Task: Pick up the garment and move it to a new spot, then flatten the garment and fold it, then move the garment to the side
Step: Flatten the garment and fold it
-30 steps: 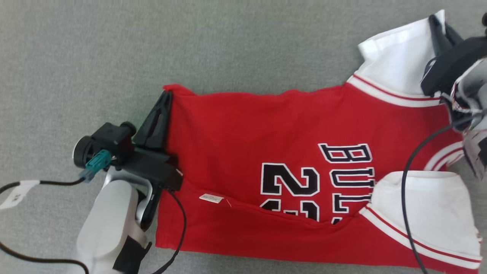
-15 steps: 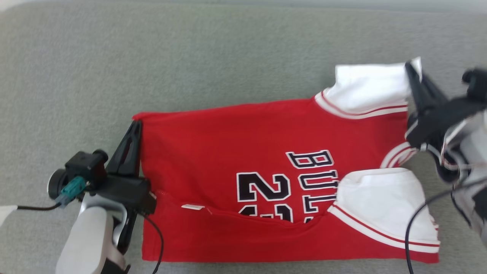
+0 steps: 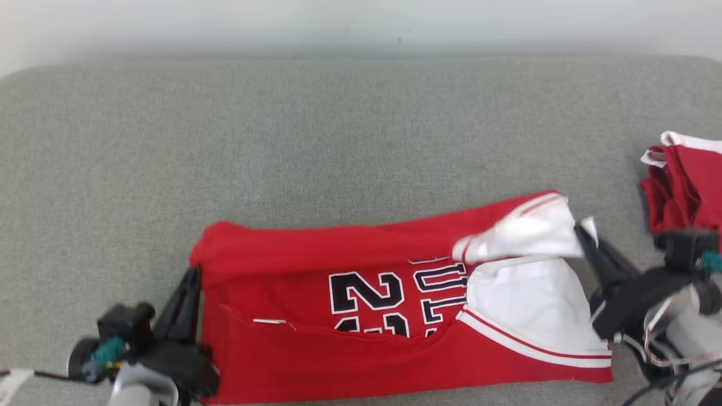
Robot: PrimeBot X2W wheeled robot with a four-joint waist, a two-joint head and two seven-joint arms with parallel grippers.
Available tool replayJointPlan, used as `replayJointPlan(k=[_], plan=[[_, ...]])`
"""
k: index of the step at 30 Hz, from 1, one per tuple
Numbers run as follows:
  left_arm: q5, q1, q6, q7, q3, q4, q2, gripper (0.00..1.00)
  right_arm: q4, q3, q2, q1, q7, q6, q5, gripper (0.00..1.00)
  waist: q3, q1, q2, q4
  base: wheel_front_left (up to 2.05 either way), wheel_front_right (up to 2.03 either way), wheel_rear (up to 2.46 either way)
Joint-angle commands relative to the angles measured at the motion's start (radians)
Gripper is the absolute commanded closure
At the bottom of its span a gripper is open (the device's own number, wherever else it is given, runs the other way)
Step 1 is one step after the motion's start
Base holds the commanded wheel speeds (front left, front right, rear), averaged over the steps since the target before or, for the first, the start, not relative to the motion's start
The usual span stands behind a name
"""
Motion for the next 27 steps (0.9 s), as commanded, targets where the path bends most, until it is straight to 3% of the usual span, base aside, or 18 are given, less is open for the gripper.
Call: replayJointPlan(k=[1,18,19,20,21,22,27], plan=[[-0.005,0.04,0.0,-0.001,0.001,0.004,0.005,1.0,-0.011,0.004,-0.004,0.033,-0.003,-0.001,0.015,1.0,-0.023,0.0002,0.0,-0.005,0.0,0.0,0.0],[-0.053,0.194,-0.001,-0.001,-0.028,-0.053,-0.024,1.0,-0.024,-0.054,0.025,0.201,-0.03,-0.001,0.028,1.0,-0.106,0.0002,0.0,0.008,0.0,0.0,0.0],[-0.053,0.203,-0.001,-0.001,-0.031,-0.052,-0.026,0.93,-0.022,-0.057,0.028,0.208,-0.03,-0.001,0.025,1.0,-0.108,0.0002,0.0,0.008,0.0,0.0,0.0],[-0.054,0.209,-0.001,-0.001,-0.033,-0.047,-0.028,0.63,-0.018,-0.062,0.032,0.215,-0.031,-0.001,0.024,1.0,-0.11,0.0002,0.0,0.009,0.0,0.0,0.0],[-0.056,0.215,-0.001,-0.001,-0.032,-0.039,-0.029,0.41,-0.015,-0.066,0.036,0.223,-0.032,-0.001,0.025,0.85,-0.112,0.0002,0.0,0.011,0.0,0.0,0.0],[-0.054,0.22,-0.001,-0.001,-0.03,-0.035,-0.03,0.0,-0.011,-0.072,0.039,0.231,-0.032,-0.001,0.031,0.0,-0.115,0.0002,0.0,0.012,0.0,0.0,0.0],[-0.028,0.257,0.01,-0.001,0.013,-0.052,-0.04,0.0,-0.014,-0.152,0.043,0.264,-0.032,-0.001,0.025,0.0,-0.134,0.0002,0.0,0.012,0.0,0.0,0.0]])
